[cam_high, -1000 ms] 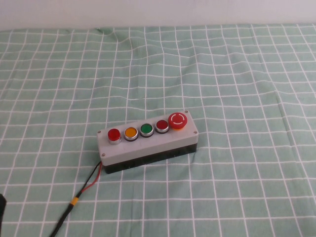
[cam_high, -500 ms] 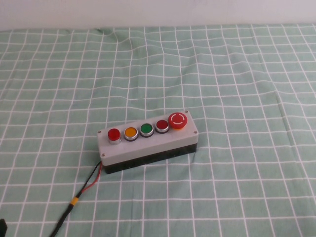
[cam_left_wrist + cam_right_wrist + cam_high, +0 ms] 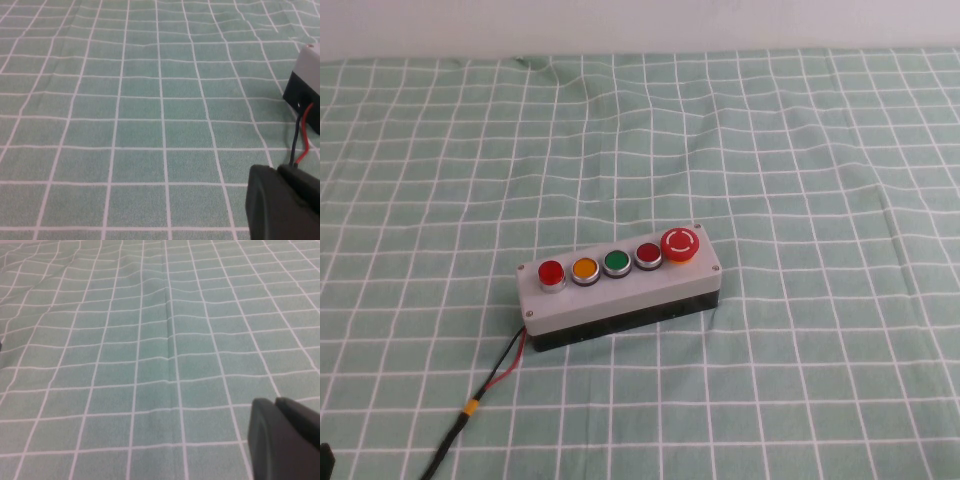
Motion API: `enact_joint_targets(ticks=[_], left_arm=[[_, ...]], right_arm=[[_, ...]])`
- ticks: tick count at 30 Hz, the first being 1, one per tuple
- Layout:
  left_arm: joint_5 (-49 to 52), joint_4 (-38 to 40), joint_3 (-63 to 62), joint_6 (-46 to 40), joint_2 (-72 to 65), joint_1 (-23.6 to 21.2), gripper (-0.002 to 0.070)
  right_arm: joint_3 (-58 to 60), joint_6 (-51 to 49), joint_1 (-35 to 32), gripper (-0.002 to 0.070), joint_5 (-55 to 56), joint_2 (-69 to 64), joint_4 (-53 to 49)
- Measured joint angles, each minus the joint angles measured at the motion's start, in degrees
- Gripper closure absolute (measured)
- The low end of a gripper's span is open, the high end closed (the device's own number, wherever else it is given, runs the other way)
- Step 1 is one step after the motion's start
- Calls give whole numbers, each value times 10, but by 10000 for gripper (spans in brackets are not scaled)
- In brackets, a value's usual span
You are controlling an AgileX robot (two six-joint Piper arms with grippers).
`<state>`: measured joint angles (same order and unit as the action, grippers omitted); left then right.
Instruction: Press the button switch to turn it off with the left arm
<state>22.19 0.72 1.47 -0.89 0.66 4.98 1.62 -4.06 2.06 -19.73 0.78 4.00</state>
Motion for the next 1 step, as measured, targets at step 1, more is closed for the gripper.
enact_joint_targets(ticks=[1], left_arm=[[0,0,0,0,0,0,677]], right_arm=[[0,0,0,694,0,0,0]])
